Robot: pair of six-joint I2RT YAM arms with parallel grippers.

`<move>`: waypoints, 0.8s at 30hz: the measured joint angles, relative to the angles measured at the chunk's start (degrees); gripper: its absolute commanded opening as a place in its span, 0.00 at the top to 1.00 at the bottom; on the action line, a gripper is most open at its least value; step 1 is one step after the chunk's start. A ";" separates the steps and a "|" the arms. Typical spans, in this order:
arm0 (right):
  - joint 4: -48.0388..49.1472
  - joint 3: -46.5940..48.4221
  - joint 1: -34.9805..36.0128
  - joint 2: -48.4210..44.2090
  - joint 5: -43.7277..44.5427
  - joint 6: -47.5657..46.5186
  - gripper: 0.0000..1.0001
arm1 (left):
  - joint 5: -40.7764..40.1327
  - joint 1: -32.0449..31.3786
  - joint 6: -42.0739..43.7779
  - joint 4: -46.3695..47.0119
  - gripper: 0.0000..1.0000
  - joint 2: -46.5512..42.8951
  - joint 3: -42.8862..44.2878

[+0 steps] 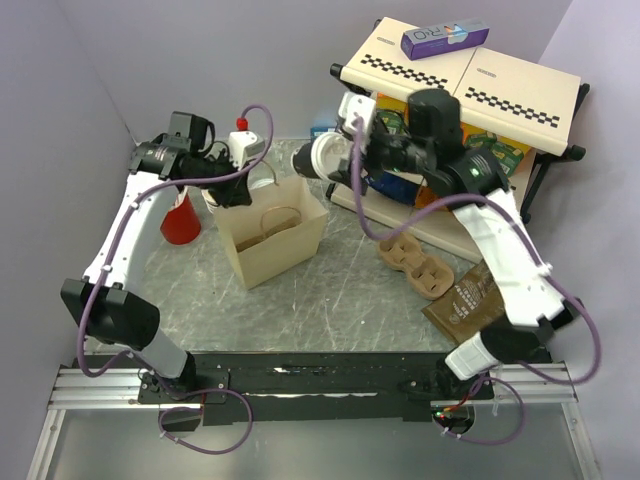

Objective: Pack the takeout coffee

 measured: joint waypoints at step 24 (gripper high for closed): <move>-2.82 -15.52 7.63 -13.00 0.22 -9.88 1.00 | -9.62 -9.33 -1.64 13.66 0.99 -8.26 -9.25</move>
